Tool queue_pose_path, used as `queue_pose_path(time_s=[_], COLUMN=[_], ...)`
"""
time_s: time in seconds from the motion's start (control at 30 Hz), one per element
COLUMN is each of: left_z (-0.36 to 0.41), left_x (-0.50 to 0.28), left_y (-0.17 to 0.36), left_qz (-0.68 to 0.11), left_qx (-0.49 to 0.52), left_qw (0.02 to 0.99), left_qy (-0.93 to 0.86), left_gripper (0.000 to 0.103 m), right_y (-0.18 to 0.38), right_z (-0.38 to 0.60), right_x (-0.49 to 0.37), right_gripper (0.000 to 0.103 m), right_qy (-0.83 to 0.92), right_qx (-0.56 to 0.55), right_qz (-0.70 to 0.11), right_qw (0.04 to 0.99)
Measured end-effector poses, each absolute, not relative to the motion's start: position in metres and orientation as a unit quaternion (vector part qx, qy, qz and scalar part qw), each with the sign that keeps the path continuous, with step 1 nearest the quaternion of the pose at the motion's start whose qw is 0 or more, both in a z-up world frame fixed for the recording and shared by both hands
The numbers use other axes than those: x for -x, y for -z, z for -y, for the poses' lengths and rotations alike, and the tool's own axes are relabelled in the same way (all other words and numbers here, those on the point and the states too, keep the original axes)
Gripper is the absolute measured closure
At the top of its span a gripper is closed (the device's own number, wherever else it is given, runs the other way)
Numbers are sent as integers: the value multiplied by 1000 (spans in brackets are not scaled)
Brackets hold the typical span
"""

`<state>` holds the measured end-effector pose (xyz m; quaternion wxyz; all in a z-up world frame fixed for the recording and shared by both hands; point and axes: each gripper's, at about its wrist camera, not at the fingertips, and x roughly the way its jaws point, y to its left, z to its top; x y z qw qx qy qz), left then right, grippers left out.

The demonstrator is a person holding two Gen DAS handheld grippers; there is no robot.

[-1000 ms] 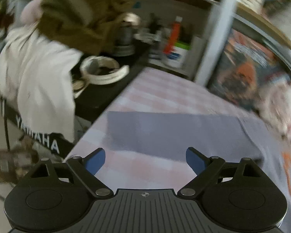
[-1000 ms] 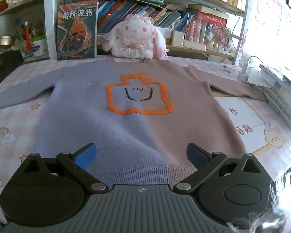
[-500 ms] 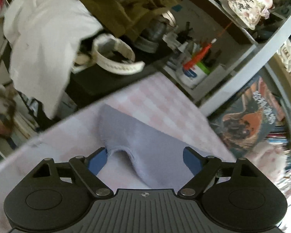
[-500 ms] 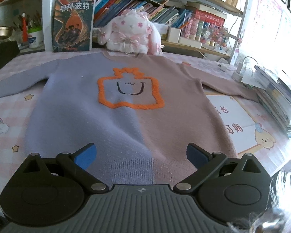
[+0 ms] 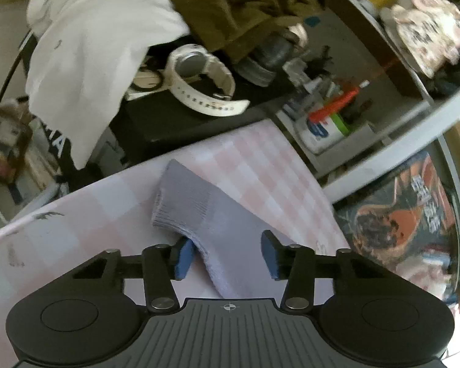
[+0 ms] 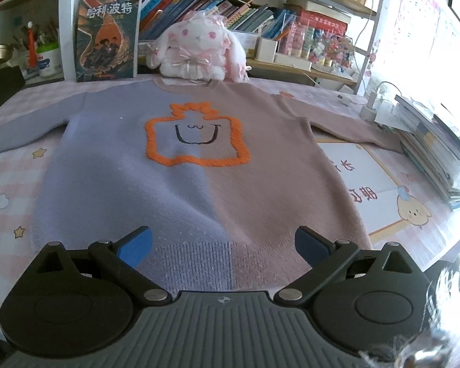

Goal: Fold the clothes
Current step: 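Move the left gripper to the lavender sleeve cuff and grasp it, then lift the lavender sleeve with the left gripper, lay it across the body, release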

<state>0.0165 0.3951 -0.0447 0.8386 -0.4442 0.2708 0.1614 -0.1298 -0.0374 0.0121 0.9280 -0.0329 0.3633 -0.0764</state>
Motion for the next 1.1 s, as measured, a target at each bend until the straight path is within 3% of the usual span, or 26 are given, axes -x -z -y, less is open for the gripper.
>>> queue_pose_path(time_s=[0.07, 0.3, 0.43, 0.73, 1.1], left_z=[-397, -396, -391, -376, -229], left_x=[-16, -16, -16, -18, -42], left_y=[46, 44, 38, 21, -78], left_qz=[-271, -269, -264, -250, -180], left_qx=[451, 449, 439, 414, 288], left_qw=[834, 834, 840, 855, 937], left_qy=[-166, -173, -179, -188, -82], left_gripper=[68, 71, 100, 101, 101], right_y=[-12, -10, -9, -7, -16], right_z=[39, 43, 50, 80, 148], right_x=[130, 131, 131, 124, 90], right_gripper=[3, 3, 3, 3, 3], right_qy=[77, 70, 68, 47, -58], right_qx=[32, 35, 31, 23, 45], right_qz=[-364, -364, -366, -355, -337], right_qw=[928, 928, 928, 933, 939])
